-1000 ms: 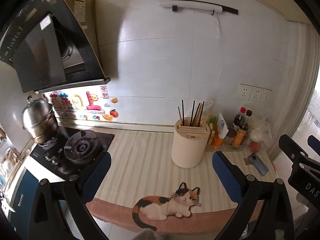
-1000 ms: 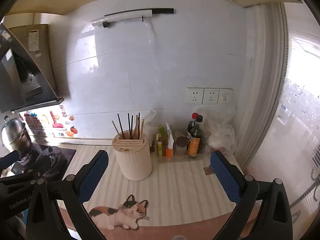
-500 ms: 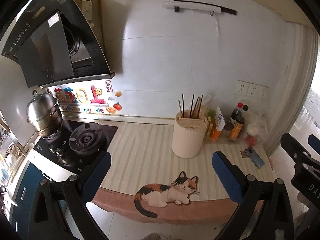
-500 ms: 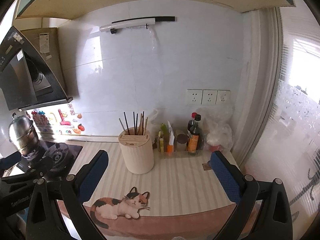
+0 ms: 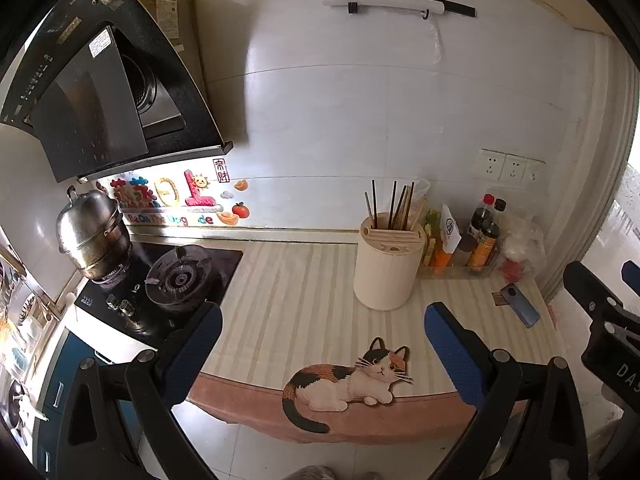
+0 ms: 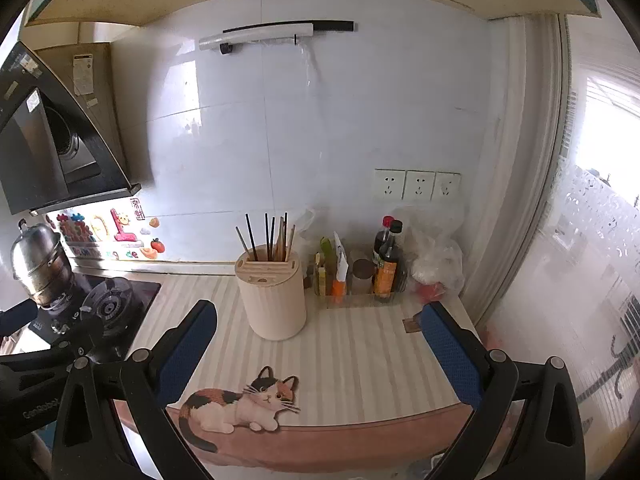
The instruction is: Organize utensils
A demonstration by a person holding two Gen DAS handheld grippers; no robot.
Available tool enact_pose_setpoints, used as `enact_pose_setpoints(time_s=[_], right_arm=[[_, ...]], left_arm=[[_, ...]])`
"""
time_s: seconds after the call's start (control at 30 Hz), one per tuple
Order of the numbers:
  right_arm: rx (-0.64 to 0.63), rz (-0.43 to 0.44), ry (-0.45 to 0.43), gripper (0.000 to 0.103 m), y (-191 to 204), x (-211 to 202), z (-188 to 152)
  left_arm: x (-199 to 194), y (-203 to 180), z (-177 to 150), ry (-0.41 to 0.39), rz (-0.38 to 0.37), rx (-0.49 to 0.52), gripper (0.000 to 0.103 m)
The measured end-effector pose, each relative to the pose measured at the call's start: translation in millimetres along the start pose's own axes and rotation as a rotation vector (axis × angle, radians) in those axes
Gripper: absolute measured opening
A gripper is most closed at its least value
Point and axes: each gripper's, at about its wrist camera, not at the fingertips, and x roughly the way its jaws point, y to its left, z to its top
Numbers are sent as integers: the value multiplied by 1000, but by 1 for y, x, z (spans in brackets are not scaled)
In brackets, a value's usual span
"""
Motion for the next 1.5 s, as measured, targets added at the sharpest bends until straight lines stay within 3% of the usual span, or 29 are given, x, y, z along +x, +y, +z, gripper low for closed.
enact_pose_setpoints(time_s=[1.5], right_arm=[[-6,-16,19,103,9,13,3]], left_arm=[[7,5,10,-6,0,-20,103]])
